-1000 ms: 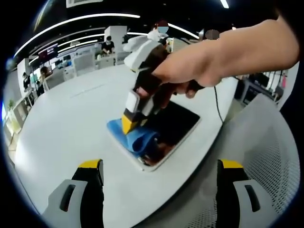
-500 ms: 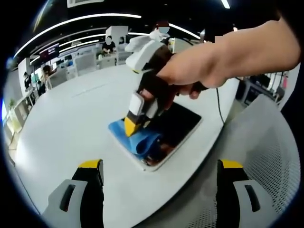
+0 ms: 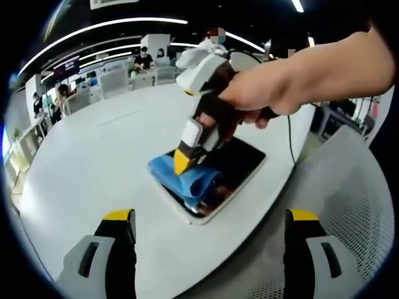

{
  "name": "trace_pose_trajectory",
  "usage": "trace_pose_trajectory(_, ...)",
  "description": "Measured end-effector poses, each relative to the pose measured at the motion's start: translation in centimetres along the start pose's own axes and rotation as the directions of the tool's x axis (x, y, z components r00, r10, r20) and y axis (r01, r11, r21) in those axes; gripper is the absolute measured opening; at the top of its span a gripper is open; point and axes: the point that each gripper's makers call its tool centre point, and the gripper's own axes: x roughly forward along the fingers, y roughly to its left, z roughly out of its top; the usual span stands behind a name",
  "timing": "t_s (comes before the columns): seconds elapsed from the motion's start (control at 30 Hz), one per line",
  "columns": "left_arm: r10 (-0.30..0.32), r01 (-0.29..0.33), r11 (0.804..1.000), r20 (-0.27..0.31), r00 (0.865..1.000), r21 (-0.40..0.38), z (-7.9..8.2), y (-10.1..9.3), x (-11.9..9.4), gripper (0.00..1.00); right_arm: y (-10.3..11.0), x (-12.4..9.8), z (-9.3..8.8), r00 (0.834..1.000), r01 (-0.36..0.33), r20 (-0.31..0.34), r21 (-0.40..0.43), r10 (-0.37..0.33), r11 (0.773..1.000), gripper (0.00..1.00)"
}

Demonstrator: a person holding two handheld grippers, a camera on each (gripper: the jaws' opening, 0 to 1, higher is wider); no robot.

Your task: Wipe the mirror surface with the cleaning cloth until all visible marks leave the cleaned area.

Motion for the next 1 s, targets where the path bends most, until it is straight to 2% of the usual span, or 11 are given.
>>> trace_pose_trajectory(0.73, -0.007, 0.007, 1.000, -0.010, 1.000, -0.002, -0.2, -0.1, -0.1, 1.00, -3.7, -1.5, -0.4, 1.000, 0.015, 0.008, 0.016, -0.015, 1.000, 0.03)
trace_pose_trajectory(1.0, -0.005, 0.005, 1.000, -0.008, 1.000, -0.002, -0.1, -0.1, -0.1, 1.00, -5.0, -2.8, -1.0, 1.000, 0.020, 0.014, 0.027, -0.021, 0.999, 0.03)
